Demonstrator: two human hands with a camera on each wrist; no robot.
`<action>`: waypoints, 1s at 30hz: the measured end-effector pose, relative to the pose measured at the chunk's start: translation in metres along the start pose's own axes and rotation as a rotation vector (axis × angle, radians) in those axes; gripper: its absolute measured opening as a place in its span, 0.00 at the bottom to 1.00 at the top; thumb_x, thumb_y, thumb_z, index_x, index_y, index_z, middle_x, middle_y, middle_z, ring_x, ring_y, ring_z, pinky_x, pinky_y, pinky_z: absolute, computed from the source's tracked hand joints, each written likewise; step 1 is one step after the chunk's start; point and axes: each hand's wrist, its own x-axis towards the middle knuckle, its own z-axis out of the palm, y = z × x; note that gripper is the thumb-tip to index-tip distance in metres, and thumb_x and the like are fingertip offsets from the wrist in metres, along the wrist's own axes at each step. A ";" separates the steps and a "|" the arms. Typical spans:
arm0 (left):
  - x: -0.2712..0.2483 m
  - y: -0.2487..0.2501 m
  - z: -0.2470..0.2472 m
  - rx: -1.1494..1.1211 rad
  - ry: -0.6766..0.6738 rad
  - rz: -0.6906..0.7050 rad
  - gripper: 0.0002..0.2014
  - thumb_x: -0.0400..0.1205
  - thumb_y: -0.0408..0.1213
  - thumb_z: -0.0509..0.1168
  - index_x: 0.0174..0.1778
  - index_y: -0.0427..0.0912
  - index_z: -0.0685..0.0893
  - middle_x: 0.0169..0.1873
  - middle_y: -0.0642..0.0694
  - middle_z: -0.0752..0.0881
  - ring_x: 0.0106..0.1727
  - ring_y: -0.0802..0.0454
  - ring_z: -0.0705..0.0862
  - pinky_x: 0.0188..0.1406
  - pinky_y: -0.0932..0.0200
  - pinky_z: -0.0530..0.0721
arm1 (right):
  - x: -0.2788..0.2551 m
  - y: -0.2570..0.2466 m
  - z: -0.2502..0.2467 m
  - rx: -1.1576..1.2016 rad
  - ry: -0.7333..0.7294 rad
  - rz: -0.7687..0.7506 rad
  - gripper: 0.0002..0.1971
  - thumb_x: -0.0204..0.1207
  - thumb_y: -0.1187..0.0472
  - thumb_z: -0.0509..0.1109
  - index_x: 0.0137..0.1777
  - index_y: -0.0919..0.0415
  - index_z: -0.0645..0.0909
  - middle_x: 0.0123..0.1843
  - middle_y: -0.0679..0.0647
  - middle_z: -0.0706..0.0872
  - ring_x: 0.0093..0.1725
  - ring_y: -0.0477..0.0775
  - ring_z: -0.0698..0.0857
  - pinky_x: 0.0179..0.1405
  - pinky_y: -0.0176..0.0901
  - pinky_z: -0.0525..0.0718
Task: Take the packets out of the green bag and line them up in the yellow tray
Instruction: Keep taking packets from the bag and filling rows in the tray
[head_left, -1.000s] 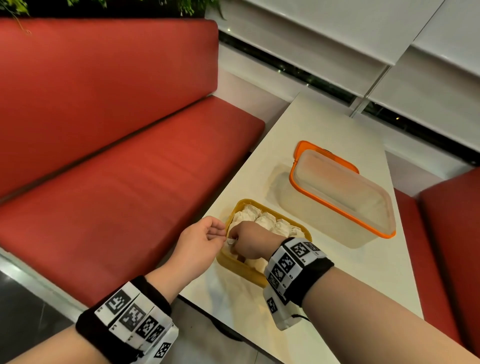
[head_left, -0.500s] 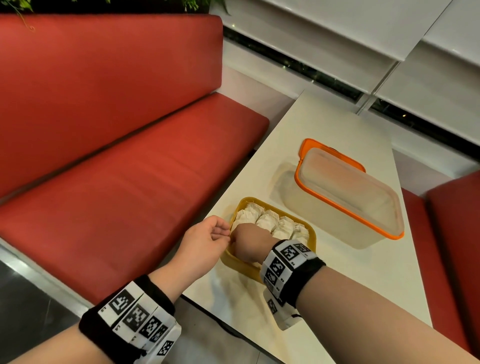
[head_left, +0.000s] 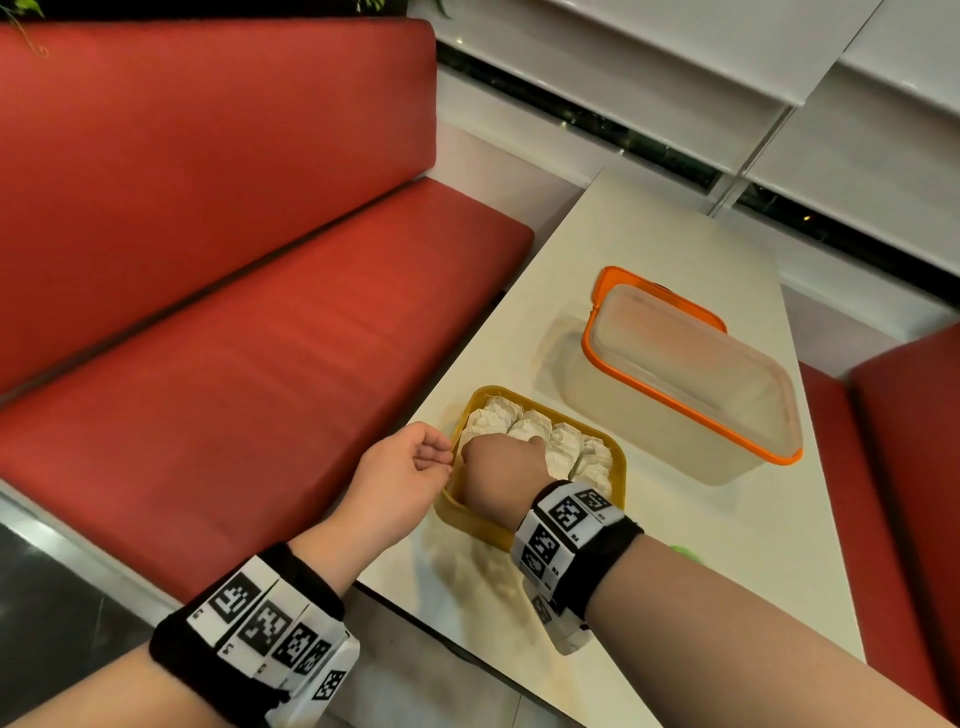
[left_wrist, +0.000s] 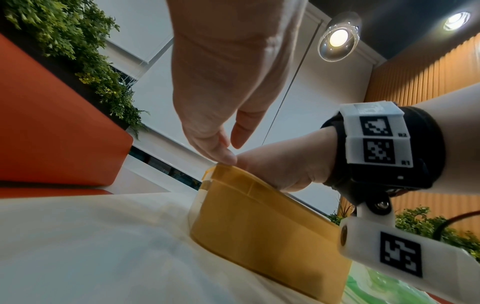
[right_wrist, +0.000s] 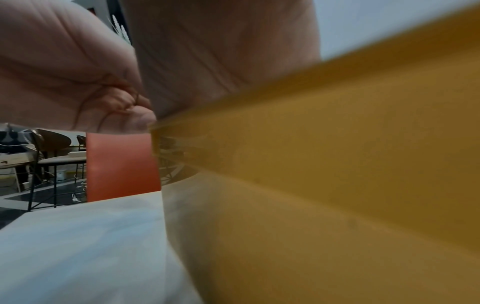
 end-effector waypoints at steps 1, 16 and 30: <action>0.000 0.000 0.000 0.002 -0.001 0.001 0.13 0.75 0.22 0.64 0.39 0.48 0.82 0.42 0.43 0.87 0.49 0.43 0.87 0.57 0.46 0.85 | -0.001 0.000 -0.001 0.005 0.004 0.007 0.03 0.73 0.59 0.62 0.42 0.54 0.77 0.40 0.51 0.78 0.52 0.59 0.83 0.60 0.56 0.67; -0.001 0.019 0.001 0.045 -0.034 0.024 0.11 0.75 0.25 0.68 0.42 0.47 0.83 0.43 0.44 0.88 0.46 0.44 0.87 0.56 0.42 0.85 | -0.060 0.067 -0.050 0.485 0.110 0.135 0.11 0.64 0.50 0.77 0.37 0.50 0.77 0.38 0.45 0.81 0.42 0.53 0.81 0.42 0.48 0.80; -0.037 0.050 0.128 0.280 -0.464 0.195 0.10 0.76 0.32 0.70 0.43 0.55 0.84 0.42 0.57 0.87 0.43 0.65 0.84 0.45 0.70 0.80 | -0.186 0.208 0.058 0.728 0.190 0.501 0.05 0.69 0.57 0.76 0.39 0.53 0.81 0.41 0.48 0.85 0.36 0.45 0.79 0.31 0.31 0.71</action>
